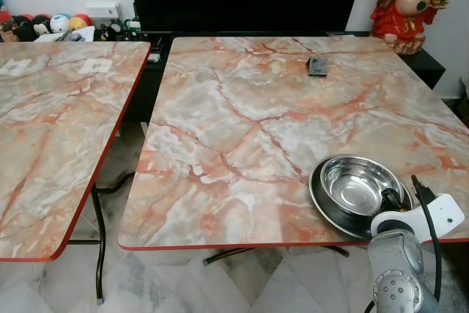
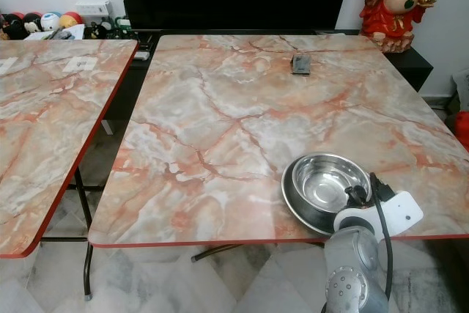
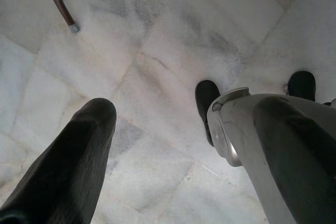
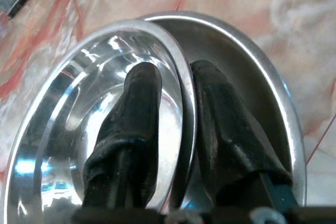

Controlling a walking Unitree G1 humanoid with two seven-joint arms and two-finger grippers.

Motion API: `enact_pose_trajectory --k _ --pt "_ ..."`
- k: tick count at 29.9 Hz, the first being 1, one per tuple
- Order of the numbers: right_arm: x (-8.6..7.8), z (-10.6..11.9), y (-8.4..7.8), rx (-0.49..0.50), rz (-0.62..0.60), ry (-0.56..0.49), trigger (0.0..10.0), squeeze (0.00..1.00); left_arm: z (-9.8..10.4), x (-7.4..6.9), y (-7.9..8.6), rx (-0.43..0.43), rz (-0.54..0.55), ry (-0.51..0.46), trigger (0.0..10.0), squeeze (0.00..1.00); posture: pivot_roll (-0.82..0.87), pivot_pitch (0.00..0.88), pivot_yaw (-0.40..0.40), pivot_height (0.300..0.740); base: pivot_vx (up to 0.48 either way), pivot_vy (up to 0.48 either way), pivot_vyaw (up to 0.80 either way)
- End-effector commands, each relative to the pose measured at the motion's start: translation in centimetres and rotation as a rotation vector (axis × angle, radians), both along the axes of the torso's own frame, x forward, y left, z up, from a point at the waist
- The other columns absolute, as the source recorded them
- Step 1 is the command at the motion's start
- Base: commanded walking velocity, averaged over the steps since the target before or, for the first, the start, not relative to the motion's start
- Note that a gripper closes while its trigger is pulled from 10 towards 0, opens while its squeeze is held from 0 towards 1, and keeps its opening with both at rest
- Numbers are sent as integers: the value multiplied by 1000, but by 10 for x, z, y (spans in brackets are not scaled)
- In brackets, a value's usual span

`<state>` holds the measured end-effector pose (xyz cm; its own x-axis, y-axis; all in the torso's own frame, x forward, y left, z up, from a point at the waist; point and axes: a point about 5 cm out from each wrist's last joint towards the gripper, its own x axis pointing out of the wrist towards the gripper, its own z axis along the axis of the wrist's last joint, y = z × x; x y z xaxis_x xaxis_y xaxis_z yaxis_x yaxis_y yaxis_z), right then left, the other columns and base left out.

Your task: Setting the table

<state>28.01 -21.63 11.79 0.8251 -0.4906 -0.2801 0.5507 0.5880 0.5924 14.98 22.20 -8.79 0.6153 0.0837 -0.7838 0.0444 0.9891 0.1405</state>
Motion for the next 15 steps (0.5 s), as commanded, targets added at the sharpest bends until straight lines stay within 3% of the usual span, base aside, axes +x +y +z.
enact_pose_trajectory --k 1,15 --pt "-2 1 -5 -12 -30 0 10000 0 -4 -9 2 3 -4 40 10000 0 -17 99 -17 740 0 0 0" --pt "-5 1 -10 -28 -67 1 10000 0 -4 -10 2 -1 -3 50 10000 0 -15 99 -18 740 0 0 0"
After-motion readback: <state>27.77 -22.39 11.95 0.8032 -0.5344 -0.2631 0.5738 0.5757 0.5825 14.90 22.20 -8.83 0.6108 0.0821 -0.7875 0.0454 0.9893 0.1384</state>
